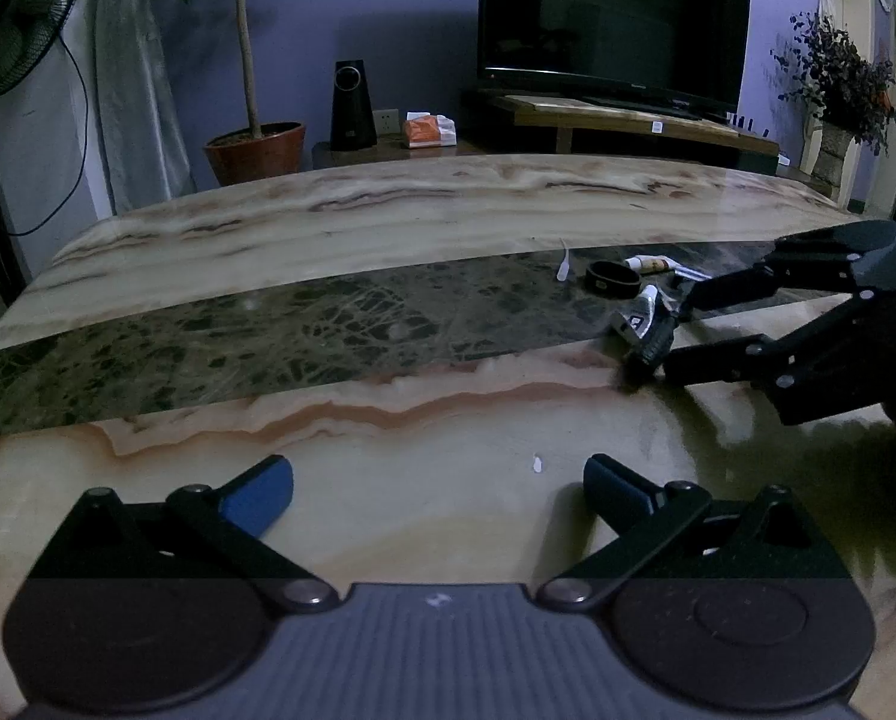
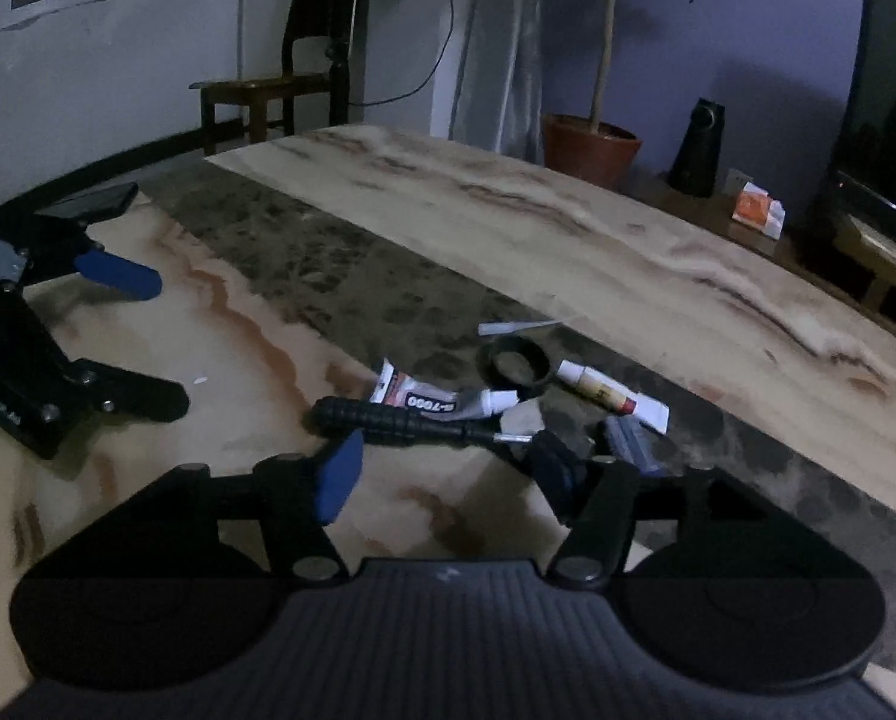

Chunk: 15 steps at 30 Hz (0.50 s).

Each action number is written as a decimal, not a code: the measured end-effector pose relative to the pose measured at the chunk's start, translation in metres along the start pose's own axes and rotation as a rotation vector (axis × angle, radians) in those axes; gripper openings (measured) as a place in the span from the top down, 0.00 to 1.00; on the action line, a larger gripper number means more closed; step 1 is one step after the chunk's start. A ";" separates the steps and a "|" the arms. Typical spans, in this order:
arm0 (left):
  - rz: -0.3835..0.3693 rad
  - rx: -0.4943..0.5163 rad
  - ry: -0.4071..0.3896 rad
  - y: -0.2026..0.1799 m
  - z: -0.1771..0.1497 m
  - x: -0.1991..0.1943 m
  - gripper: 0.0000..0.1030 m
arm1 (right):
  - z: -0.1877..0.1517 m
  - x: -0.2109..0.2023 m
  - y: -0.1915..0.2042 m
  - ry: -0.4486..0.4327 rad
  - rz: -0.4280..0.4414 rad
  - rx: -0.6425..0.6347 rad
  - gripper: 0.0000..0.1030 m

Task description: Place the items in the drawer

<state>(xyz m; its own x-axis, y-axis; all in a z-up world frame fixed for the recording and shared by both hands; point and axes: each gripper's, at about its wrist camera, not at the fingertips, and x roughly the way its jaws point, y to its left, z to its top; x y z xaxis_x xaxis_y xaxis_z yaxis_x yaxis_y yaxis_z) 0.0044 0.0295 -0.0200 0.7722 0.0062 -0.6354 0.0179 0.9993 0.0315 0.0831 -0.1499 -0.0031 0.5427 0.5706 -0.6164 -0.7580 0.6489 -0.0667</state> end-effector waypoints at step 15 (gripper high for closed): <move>0.000 0.000 0.000 0.000 0.000 0.000 0.00 | 0.012 0.019 0.006 -0.031 -0.012 -0.036 0.28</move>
<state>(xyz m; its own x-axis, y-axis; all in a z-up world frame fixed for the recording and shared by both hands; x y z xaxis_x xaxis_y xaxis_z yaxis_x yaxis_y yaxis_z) 0.0044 0.0295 -0.0200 0.7722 0.0062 -0.6354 0.0179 0.9993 0.0315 0.0928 -0.1289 -0.0054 0.5620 0.5786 -0.5911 -0.7637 0.6374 -0.1022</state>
